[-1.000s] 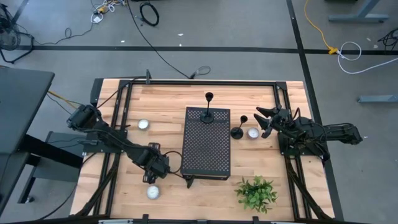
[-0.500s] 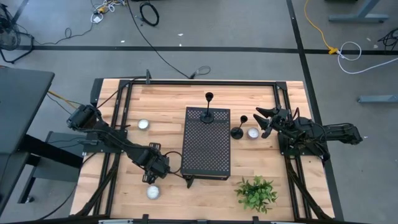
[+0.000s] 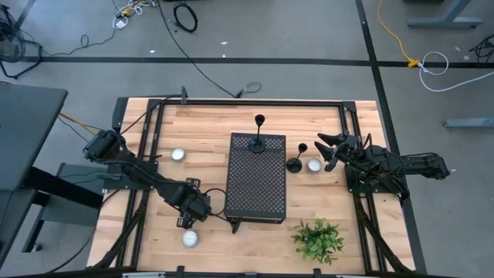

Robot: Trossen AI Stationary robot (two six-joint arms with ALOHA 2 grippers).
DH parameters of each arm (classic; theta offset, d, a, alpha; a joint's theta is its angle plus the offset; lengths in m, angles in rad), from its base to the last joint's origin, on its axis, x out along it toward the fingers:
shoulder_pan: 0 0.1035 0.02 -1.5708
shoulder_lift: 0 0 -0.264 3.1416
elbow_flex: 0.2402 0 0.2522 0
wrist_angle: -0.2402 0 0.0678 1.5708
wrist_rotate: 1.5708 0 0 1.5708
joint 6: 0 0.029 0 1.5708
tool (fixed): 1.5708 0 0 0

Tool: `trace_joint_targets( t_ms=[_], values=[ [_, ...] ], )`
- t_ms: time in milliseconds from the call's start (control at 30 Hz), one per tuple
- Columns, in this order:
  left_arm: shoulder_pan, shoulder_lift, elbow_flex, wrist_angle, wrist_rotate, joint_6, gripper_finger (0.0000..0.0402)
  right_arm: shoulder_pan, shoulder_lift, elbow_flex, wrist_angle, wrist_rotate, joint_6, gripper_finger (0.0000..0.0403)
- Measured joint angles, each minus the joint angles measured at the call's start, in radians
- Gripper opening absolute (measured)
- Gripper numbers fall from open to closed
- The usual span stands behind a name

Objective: Pick & Place candle stick holders
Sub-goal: Put the bottom black candle holder on the shelf

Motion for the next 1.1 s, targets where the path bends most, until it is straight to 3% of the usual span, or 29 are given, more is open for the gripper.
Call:
trace_joint_targets(
  t_ms=[233, 467, 700, 1100],
  values=[
    [0.000, 0.077, 0.005, 0.011, 0.014, 0.009, 0.0191, 0.000, 0.000, 0.000, 0.000, 0.000, 0.000, 0.0201],
    [0.000, 0.080, 0.004, 0.011, 0.021, 0.011, 0.0135, 0.000, 0.000, 0.000, 0.000, 0.000, 0.000, 0.0201],
    [0.000, 0.081, 0.005, -0.008, 0.033, 0.002, 0.0135, 0.000, 0.000, 0.000, 0.000, 0.000, 0.000, 0.0201],
    [0.000, 0.090, 0.215, -0.378, 0.081, 0.015, 0.0134, 0.000, 0.000, 0.000, 0.000, 0.003, 0.000, 0.0201]
  ],
)
